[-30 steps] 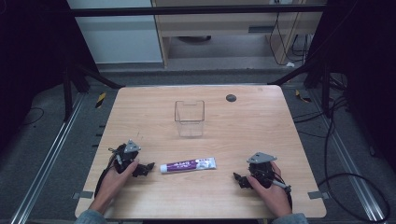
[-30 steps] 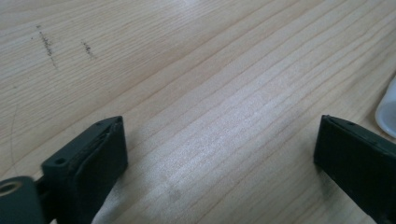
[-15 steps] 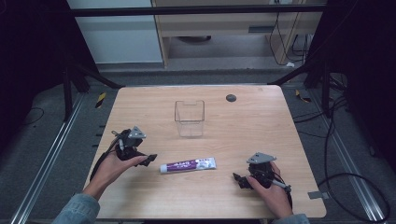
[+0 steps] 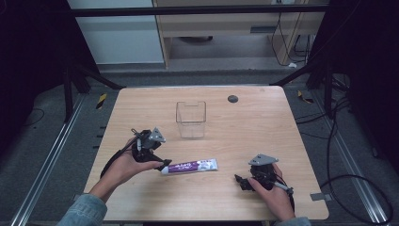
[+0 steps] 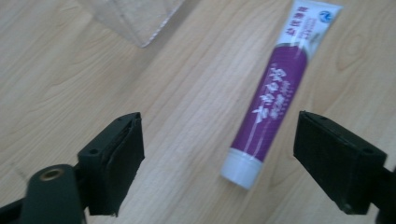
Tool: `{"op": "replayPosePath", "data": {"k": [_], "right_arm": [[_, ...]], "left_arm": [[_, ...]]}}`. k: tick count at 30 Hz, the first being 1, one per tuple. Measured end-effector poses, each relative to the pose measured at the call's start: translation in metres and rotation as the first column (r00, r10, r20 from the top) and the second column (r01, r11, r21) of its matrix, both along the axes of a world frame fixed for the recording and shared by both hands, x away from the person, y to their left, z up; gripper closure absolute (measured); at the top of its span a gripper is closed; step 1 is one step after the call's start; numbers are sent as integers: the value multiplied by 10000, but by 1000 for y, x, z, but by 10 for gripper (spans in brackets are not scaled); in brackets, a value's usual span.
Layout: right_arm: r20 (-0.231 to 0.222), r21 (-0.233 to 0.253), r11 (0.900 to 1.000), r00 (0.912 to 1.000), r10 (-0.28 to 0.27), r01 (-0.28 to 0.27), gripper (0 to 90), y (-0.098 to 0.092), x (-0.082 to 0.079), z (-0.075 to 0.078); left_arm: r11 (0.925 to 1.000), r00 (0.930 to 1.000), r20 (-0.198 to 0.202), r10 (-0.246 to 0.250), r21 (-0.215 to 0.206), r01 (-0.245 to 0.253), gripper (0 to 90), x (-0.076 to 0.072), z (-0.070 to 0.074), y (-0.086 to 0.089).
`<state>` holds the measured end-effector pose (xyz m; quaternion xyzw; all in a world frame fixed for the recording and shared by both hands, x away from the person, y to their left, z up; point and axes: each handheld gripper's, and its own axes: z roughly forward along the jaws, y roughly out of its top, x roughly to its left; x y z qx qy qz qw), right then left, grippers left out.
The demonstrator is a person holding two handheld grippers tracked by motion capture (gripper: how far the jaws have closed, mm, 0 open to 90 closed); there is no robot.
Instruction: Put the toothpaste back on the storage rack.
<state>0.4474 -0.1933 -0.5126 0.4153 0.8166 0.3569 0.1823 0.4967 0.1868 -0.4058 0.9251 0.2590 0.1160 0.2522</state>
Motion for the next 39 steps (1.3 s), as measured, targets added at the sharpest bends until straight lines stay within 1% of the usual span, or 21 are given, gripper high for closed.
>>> {"op": "replayPosePath", "data": {"k": [2,3,4,5,7,9,10,13,15,16,19,21,24,28,29,30,32,33,34,35,39], "right_arm": [[-2,8,10000,10000,3,-3,65,0,0,0],[-26,15,10000,10000,29,-29,65,0,1,0],[-26,15,10000,10000,29,-29,65,0,1,0],[-17,12,10000,10000,34,-34,65,0,1,0],[1,-11,10000,10000,36,-36,65,0,1,0],[30,-35,10000,10000,40,-40,65,0,1,0],[30,-35,10000,10000,40,-40,65,0,1,0],[33,-40,10000,10000,33,-33,65,0,1,0],[20,-41,10000,10000,27,-27,65,0,1,0],[18,-42,10000,10000,25,-25,65,0,1,0],[20,-39,10000,10000,28,-28,65,0,1,0],[18,-40,10000,10000,30,-30,65,0,1,0],[23,-41,10000,10000,40,-40,64,0,1,0],[23,-40,10000,10000,41,-40,64,0,1,0],[22,-41,10000,10000,38,-38,64,0,1,0],[19,-40,10000,10000,39,-39,65,0,1,0],[22,-39,10000,10000,39,-39,64,0,1,0],[18,-35,10000,10000,35,-35,65,0,1,0],[23,-38,10000,10000,39,-39,65,0,1,0],[22,-36,10000,10000,35,-35,64,0,1,0],[20,-36,10000,10000,38,-38,64,0,1,0]], "left_arm": [[9997,9997,-54,-244,73,244,198,-2,-1,-8],[9986,9988,-97,-481,207,483,230,-3,-4,-17],[9986,9988,-97,-481,207,483,247,-3,-4,-17],[9979,9982,-120,-587,253,590,247,-3,-5,-21],[9958,9962,-278,-831,368,841,291,-3,-8,-30],[9899,9914,-465,-1221,666,1250,358,-1,-11,-43],[9899,9914,-465,-1221,666,1250,367,-1,-11,-43],[9838,9850,-778,-1538,805,1600,399,3,-12,-57],[9819,9835,-826,-1612,869,1682,409,4,-13,-60],[9791,9798,-1008,-1728,904,1820,431,6,-14,-63],[9773,9762,-1206,-1800,911,1914,446,7,-17,-67],[9726,9719,-1354,-1923,1055,2071,462,9,-23,-73],[9699,9700,-1433,-1963,1168,2135,478,11,-27,-77],[9652,9641,-1682,-2052,1284,2278,492,15,-36,-83],[9625,9622,-1734,-2102,1358,2348,493,16,-38,-84],[9620,9619,-1776,-2077,1410,2337,494,16,-41,-86],[9628,9646,-1694,-2023,1457,2275,492,17,-43,-86],[9657,9653,-1733,-1951,1380,2200,496,19,-45,-86],[9657,9653,-1733,-1951,1380,2200,497,19,-45,-86],[9668,9677,-1641,-1912,1389,2145,497,21,-46,-85],[9661,9669,-1707,-1898,1430,2149,503,23,-48,-84]]}}
